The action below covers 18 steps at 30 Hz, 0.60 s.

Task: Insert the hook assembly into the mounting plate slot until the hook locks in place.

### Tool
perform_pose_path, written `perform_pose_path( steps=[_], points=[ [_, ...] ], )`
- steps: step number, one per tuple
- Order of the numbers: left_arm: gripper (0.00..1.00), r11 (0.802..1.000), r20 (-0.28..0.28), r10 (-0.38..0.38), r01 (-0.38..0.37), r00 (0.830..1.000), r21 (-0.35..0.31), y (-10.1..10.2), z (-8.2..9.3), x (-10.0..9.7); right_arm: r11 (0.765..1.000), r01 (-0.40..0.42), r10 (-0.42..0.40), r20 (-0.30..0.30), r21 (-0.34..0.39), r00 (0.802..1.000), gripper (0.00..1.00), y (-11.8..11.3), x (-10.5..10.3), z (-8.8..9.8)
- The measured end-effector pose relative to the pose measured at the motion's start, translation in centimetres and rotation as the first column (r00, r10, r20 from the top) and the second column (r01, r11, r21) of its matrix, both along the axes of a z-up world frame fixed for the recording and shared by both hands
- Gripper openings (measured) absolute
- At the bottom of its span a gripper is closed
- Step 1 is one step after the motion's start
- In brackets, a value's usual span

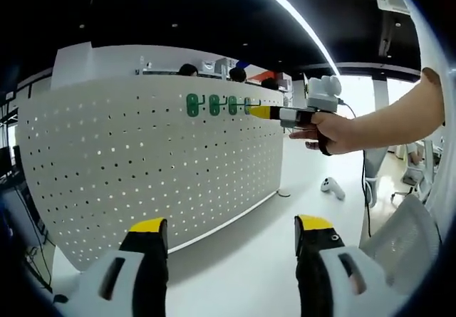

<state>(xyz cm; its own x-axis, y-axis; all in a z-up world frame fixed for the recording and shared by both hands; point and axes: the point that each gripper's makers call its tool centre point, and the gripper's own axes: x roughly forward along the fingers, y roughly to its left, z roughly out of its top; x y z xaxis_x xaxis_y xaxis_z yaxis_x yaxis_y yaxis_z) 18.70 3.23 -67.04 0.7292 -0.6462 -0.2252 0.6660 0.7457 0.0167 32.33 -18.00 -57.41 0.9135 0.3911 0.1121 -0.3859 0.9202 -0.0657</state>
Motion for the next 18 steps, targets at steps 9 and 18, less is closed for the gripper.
perform_pose_path(
  steps=[9, 18],
  points=[
    [0.76, 1.0, 0.001, 0.001, -0.001, 1.0, 0.0, 0.1, 0.0, 0.0, 0.997, -0.083, 0.083, -0.011, -0.002, 0.997, 0.73, 1.7, -1.3, -0.8],
    [0.76, 1.0, 0.004, 0.002, -0.002, 1.0, -0.001, 0.1, 0.0, 0.1, 0.995, -0.101, 0.101, -0.009, -0.02, 0.995, 0.72, 2.4, -1.7, -0.8]
  ],
)
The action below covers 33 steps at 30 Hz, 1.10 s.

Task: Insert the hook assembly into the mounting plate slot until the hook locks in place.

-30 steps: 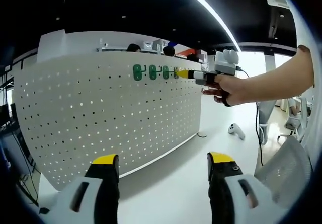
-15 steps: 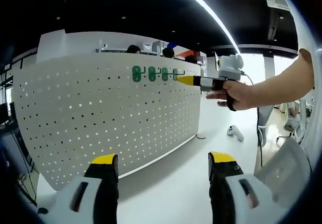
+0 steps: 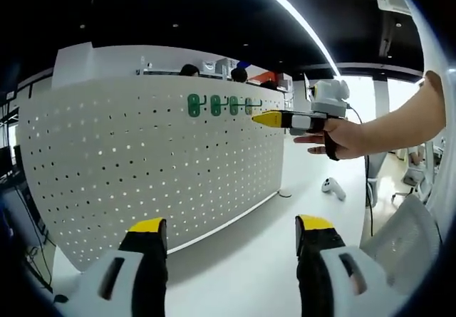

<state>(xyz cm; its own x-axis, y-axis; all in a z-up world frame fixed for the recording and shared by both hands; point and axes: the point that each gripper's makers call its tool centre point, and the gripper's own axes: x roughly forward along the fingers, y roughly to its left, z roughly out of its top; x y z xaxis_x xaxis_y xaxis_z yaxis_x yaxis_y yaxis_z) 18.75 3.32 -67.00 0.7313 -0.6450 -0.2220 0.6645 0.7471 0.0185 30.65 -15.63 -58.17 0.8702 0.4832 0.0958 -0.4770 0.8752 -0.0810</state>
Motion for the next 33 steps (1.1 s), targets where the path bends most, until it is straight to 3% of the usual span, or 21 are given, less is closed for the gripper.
perform_pose_path(
  steps=[19, 33],
  points=[
    [0.76, 1.0, 0.011, 0.003, -0.003, 1.0, -0.004, 0.5, 0.2, 0.0, 0.999, 0.026, -0.025, -0.018, 0.021, 1.0, 0.72, -1.3, -3.3, -0.6],
    [0.78, 1.0, 0.025, 0.016, -0.016, 1.0, -0.007, 1.6, 0.5, -0.4, 0.999, 0.046, -0.044, -0.046, 0.028, 0.998, 0.72, -2.4, -6.7, -2.1]
  ],
)
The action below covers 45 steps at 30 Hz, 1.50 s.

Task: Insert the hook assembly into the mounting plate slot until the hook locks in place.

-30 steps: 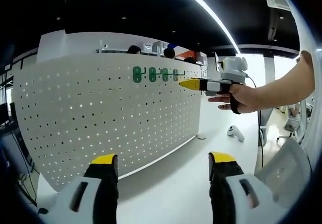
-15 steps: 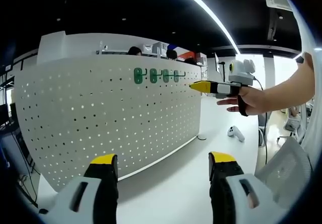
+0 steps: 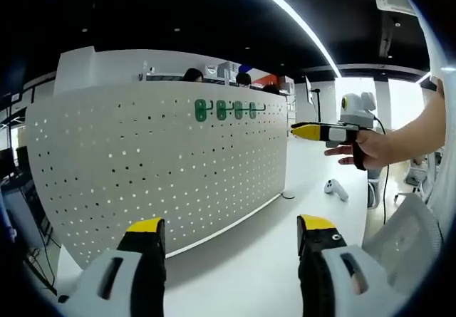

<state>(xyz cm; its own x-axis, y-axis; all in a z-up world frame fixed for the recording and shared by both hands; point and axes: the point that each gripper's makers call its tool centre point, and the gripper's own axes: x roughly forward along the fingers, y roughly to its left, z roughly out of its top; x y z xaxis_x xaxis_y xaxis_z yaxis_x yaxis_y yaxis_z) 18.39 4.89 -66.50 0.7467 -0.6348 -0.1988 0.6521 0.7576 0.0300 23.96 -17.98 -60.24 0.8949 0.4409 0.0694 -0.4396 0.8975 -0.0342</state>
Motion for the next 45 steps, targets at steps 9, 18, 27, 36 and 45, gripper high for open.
perform_pose_path(
  steps=[9, 18, 27, 36, 45],
  points=[
    [0.79, 1.0, 0.007, 0.019, -0.02, 1.0, 0.02, 1.4, -0.4, -0.6, 1.0, 0.014, -0.014, -0.025, 0.005, 1.0, 0.72, -0.3, -1.9, -1.1],
    [0.82, 0.998, 0.009, 0.044, -0.044, 0.999, 0.035, 3.0, -0.9, -1.3, 1.0, 0.019, -0.019, -0.049, -0.001, 0.999, 0.72, -0.5, -3.7, -2.3],
    [0.86, 0.997, 0.015, 0.066, -0.066, 0.998, 0.041, 4.0, -1.3, -1.9, 1.0, 0.02, -0.021, -0.07, -0.006, 0.997, 0.72, -0.5, -5.6, -3.4],
    [0.9, 0.996, 0.012, 0.07, -0.071, 0.997, 0.057, 4.8, -2.5, -2.7, 1.0, 0.031, -0.03, -0.088, 0.001, 0.996, 0.72, -0.7, -7.2, -4.4],
    [0.92, 0.995, 0.005, 0.084, -0.084, 0.996, 0.062, 5.6, -3.5, -3.6, 0.999, 0.041, -0.04, -0.104, 0.007, 0.994, 0.73, -1.2, -8.7, -5.3]
  ],
)
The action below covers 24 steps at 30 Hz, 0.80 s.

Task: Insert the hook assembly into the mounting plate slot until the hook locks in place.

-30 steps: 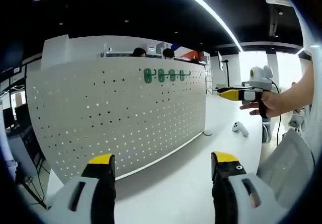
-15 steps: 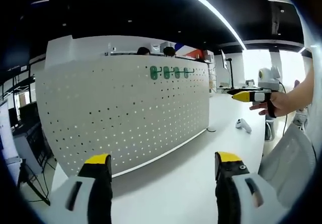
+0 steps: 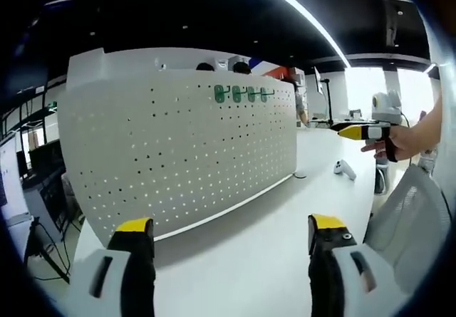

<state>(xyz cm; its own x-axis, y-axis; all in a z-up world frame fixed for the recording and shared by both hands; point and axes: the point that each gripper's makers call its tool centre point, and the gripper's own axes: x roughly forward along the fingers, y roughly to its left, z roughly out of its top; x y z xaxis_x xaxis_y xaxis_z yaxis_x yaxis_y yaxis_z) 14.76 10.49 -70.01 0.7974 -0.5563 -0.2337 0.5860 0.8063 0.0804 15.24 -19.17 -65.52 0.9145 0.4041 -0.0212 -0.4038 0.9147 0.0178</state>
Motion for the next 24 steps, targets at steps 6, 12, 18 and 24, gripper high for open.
perform_pose_path(
  steps=[6, 12, 18, 24],
  points=[
    [0.94, 1.0, 0.006, 0.003, -0.003, 1.0, 0.0, 0.4, -0.2, -0.6, 1.0, 0.007, -0.007, -0.006, 0.009, 1.0, 0.73, -0.1, -0.5, -0.2],
    [0.95, 1.0, -0.008, 0.014, -0.013, 1.0, 0.002, 0.9, -0.7, -0.8, 1.0, 0.008, -0.008, -0.008, 0.018, 1.0, 0.73, 0.1, -1.0, -0.4],
    [0.96, 1.0, -0.006, 0.022, -0.022, 1.0, -0.019, 1.0, -0.4, -0.8, 0.999, 0.02, -0.02, -0.012, 0.025, 1.0, 0.73, 0.0, -1.2, -0.8],
    [0.97, 0.999, -0.001, 0.012, -0.012, 1.0, -0.029, 0.7, -0.3, -1.1, 1.0, 0.023, -0.022, -0.018, 0.022, 1.0, 0.73, -0.1, -1.7, -1.0]
  ],
)
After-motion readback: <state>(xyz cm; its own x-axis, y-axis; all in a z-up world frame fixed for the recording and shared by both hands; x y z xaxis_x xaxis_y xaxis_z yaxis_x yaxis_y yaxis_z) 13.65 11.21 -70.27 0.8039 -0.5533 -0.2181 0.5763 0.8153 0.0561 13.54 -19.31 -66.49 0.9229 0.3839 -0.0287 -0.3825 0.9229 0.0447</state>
